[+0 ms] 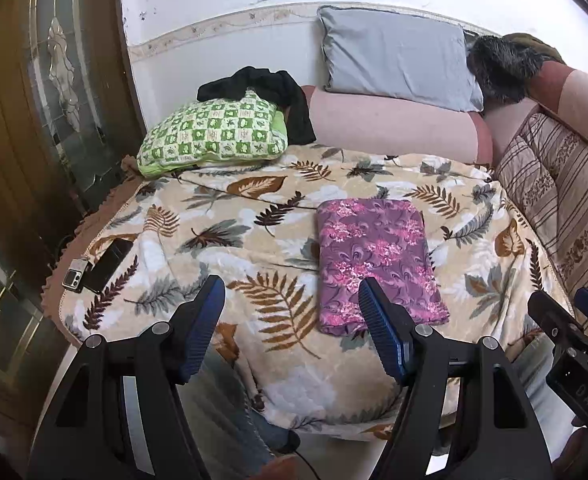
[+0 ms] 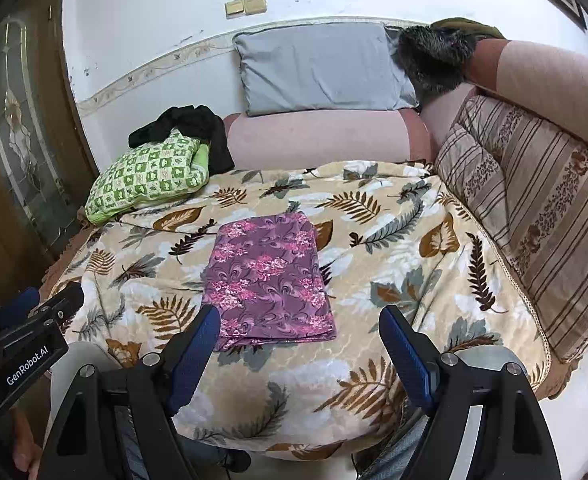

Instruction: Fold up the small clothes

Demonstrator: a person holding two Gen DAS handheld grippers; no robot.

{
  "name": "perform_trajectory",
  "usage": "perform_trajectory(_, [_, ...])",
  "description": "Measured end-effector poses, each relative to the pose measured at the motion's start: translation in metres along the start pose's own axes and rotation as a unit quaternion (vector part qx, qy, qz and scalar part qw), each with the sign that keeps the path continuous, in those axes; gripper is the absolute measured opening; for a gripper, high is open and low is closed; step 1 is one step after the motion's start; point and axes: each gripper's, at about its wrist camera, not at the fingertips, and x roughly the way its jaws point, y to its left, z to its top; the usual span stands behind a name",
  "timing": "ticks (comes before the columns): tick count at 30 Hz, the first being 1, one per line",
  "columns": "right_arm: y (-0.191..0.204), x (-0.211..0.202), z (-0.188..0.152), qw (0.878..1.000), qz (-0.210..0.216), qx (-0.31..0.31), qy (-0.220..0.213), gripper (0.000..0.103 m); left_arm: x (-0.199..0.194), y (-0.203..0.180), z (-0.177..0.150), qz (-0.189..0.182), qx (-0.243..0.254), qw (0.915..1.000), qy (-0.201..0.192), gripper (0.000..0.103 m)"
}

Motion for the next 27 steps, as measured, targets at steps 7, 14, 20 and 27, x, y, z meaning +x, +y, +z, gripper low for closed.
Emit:
perform_trajectory(7, [-0.004,-0.006,0.003,1.000,-0.008,0.005,-0.007,0.080,-0.005,0.000,0.001,-0.001,-0.004,0.9999,-0.010,0.070])
perform_trajectory(14, [0.000,-0.016,0.006,1.000,-0.012,0.000,-0.016,0.080,-0.007,0.002,0.001,-0.004,-0.007,0.9999,-0.007,0.070])
perform_trajectory(20, [-0.001,-0.020,0.008,1.000,-0.011,0.000,-0.018,0.080,-0.013,0.001,0.003,-0.005,-0.005,0.9999,-0.014,0.070])
perform_trajectory(27, [-0.002,-0.024,0.009,1.000,-0.013,0.000,-0.023,0.080,-0.015,-0.002,0.005,-0.010,-0.005,0.9998,-0.015,0.070])
